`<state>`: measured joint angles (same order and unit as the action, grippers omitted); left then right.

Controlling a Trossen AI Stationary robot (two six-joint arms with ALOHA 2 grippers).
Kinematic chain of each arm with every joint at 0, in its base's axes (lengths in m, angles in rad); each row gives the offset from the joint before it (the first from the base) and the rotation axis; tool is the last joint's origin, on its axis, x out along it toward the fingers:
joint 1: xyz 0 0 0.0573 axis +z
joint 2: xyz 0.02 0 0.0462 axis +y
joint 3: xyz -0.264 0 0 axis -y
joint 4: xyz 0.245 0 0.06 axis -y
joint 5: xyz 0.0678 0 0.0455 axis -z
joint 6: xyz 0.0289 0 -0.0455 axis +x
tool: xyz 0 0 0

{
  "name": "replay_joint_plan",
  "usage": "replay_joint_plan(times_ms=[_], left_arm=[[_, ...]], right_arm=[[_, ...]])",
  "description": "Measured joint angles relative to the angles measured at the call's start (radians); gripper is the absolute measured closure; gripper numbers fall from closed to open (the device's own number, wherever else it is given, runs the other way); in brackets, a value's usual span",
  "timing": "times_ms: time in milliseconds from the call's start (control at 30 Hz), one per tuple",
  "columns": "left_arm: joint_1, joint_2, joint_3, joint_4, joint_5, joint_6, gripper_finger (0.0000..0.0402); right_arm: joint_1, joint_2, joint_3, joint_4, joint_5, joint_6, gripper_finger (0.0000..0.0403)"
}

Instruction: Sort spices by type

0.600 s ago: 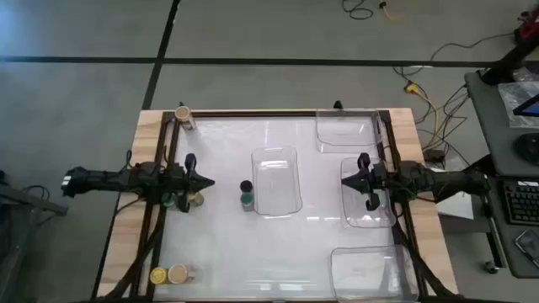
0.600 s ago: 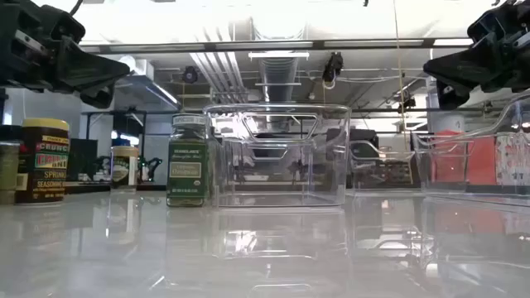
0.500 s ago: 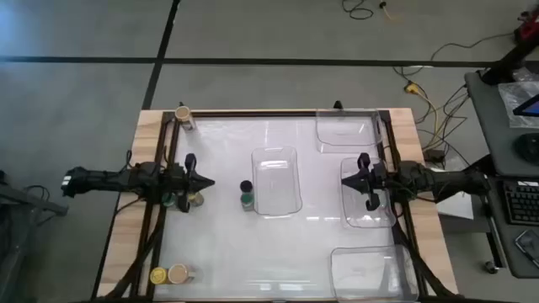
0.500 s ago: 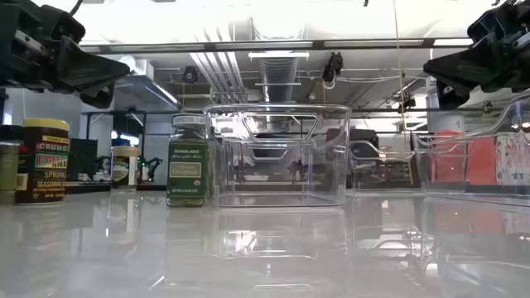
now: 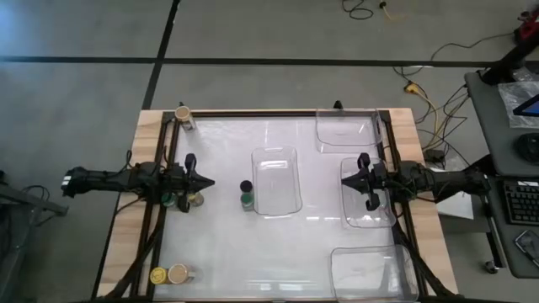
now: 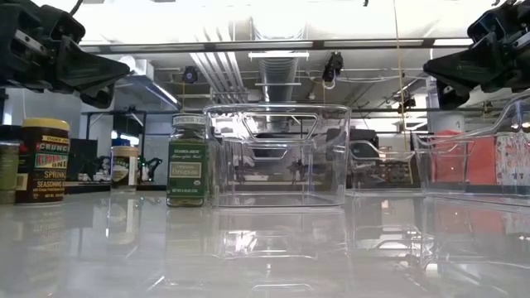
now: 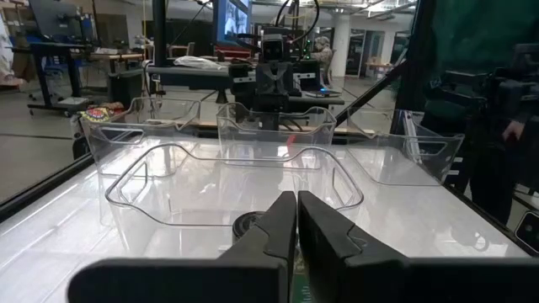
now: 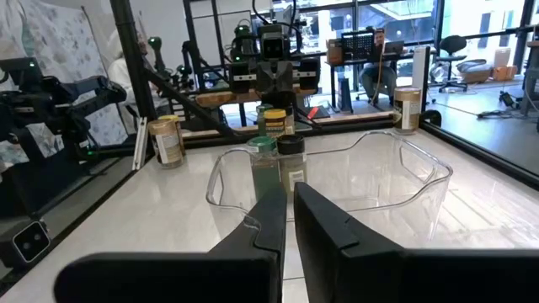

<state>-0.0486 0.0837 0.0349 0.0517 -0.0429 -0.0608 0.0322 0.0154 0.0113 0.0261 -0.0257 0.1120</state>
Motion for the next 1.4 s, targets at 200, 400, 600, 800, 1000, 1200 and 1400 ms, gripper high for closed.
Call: replay_joint_plan(times_ms=[200,400,600,800,1000,1200,1400], left_arm=[[0.0,0.0,0.0,0.0,0.0,0.0,0.0401],[0.0,0.0,0.0,0.0,0.0,0.0,0.0401],[0.0,0.0,0.0,0.0,0.0,0.0,0.0401],[0.0,0.0,0.0,0.0,0.0,0.0,0.0401],[0.0,0.0,0.0,0.0,0.0,0.0,0.0401],[0.0,0.0,0.0,0.0,0.0,0.0,0.0401],[0.0,0.0,0.0,0.0,0.0,0.0,0.0401]], right_arm=[[0.0,0.0,0.0,0.0,0.0,0.0,0.0385],[0.0,0.0,0.0,0.0,0.0,0.0,0.0385],[0.0,0.0,0.0,0.0,0.0,0.0,0.0385],[0.0,0.0,0.0,0.0,0.0,0.0,0.0385],[0.0,0.0,0.0,0.0,0.0,0.0,0.0385],[0.0,0.0,0.0,0.022,0.0,0.053,0.0385],[0.0,0.024,0.027,0.088,0.023,0.284,0.0385]])
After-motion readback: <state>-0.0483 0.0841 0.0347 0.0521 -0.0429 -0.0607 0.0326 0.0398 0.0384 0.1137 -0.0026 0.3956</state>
